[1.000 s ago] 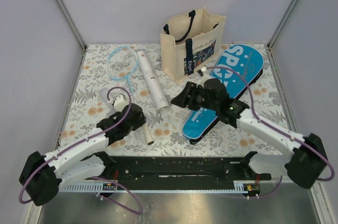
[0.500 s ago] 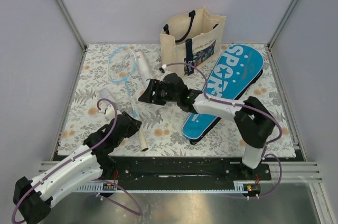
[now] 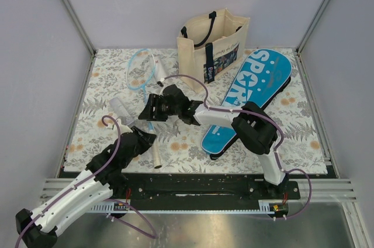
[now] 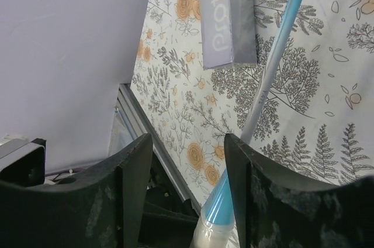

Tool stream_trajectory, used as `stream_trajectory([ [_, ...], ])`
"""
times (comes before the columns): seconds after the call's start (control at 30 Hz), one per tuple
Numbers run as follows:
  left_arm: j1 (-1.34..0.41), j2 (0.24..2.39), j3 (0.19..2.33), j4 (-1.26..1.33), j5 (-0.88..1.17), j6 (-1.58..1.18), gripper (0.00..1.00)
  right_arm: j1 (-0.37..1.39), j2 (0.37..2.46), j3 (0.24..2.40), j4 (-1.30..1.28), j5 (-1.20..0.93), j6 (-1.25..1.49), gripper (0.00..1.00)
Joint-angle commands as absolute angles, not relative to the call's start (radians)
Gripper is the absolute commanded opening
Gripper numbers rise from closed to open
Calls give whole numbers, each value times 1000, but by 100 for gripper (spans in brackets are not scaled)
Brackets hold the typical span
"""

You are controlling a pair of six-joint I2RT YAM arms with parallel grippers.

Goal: Pack up the badminton gear

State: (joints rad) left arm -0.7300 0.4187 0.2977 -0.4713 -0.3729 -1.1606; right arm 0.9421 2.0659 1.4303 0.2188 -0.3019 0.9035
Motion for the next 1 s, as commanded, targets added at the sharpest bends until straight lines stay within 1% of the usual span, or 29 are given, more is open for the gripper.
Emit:
stream_trajectory([
  [0.0, -726, 385, 295, -396, -371, -1173, 0, 953, 2095, 1485, 245, -298, 928, 60],
  [0.1, -726, 376, 291, -403, -379, -1175, 0, 951, 2095, 1485, 235, -279, 923, 58],
  [0.2, -727, 373, 296, -420, -397, -1181, 0, 953, 2076, 1491, 192, -267, 890, 59],
  [0.47, -727, 353, 293, -439, -411, -1184, 0, 953, 1974, 1466, 97, -112, 787, 61],
  [0.67, -726, 333, 305, -445, -417, -1183, 0, 953, 2042, 1508, 97, -164, 830, 62],
  [0.97, -726, 318, 298, -430, -411, -1178, 0, 953, 2098, 1537, 126, -206, 870, 59],
])
